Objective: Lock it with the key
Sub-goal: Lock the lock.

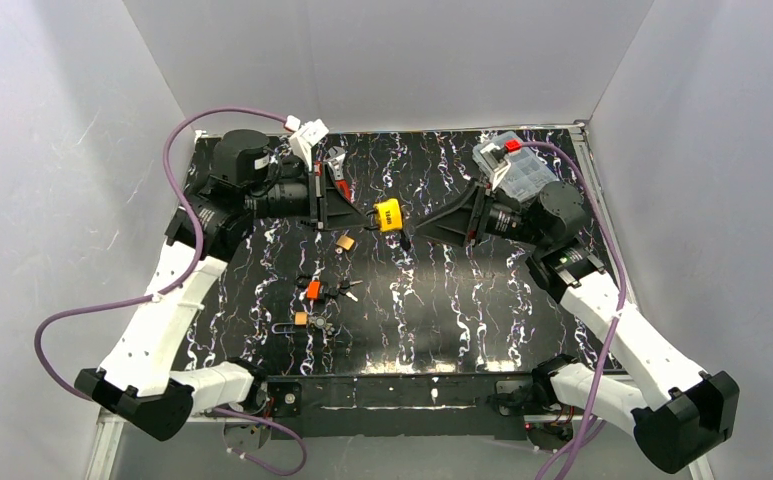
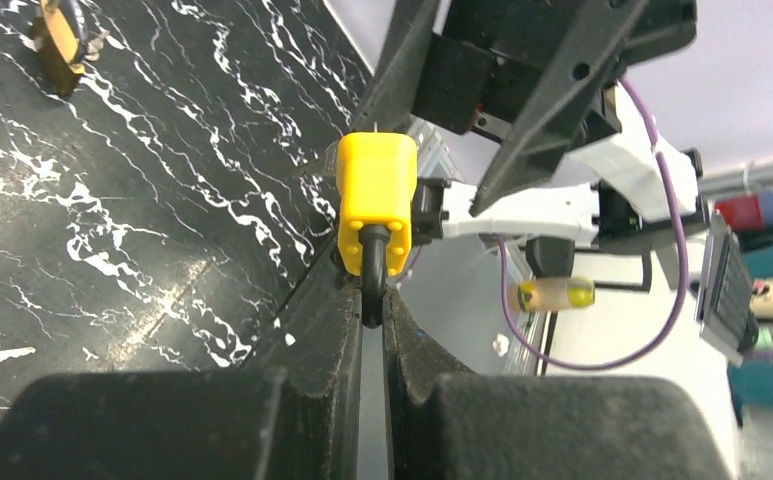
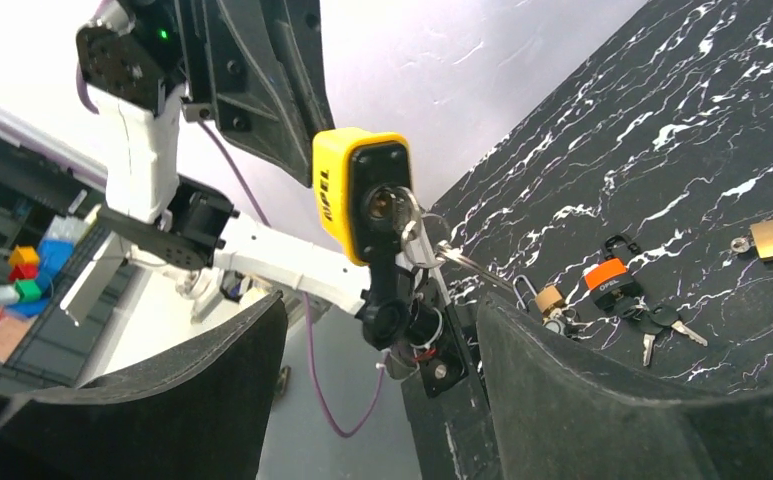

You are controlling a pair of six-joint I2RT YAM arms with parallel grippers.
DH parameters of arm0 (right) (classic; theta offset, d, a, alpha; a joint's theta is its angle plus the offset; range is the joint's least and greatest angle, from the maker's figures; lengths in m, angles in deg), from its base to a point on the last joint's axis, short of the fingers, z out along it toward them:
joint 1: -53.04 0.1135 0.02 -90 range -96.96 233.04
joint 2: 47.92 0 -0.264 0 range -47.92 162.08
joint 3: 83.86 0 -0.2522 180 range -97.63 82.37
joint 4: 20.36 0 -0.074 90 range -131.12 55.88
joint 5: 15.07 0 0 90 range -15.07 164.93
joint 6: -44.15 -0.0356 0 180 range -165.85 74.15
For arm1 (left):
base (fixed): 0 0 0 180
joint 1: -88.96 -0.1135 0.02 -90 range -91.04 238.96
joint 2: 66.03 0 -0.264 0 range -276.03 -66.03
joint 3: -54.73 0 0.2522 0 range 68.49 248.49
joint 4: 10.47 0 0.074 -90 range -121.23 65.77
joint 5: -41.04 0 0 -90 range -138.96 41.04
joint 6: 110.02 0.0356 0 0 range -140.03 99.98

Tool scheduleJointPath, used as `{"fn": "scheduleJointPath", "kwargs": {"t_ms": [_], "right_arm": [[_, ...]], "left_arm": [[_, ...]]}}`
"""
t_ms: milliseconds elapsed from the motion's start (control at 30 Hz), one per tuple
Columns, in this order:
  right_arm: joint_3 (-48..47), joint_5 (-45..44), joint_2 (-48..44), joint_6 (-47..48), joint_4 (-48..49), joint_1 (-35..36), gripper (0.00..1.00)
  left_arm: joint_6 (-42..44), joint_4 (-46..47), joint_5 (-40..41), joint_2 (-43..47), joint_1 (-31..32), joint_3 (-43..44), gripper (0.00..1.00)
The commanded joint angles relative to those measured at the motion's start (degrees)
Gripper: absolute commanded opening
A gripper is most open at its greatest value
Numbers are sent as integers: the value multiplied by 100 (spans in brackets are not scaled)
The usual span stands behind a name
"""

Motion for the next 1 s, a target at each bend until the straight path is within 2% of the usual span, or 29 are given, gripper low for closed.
{"fn": "scheduleJointPath", "kwargs": {"t_ms": [0, 533, 567, 600, 633, 767, 967], "right_arm": [[-35, 570, -6, 241, 387, -29, 74], [-522, 955, 299, 461, 331, 333, 59], [-555, 947, 330, 475, 337, 357, 58], [-575, 937, 344, 473, 334, 369, 57], [-605, 936, 371, 473, 337, 394, 54], [-679, 936, 415, 529, 247, 442, 44], [-722, 927, 424, 619, 108, 475, 43]], "left_arm": [[723, -583, -789, 51, -33, 549, 0], [816, -779, -971, 58, -16, 553, 0], [816, -776, -967, 1325, -16, 538, 0], [817, -776, -963, 223, -16, 527, 0], [814, -778, -949, 93, -12, 521, 0], [818, -789, -915, 71, -7, 525, 0], [813, -788, -899, 38, -7, 521, 0]]}}
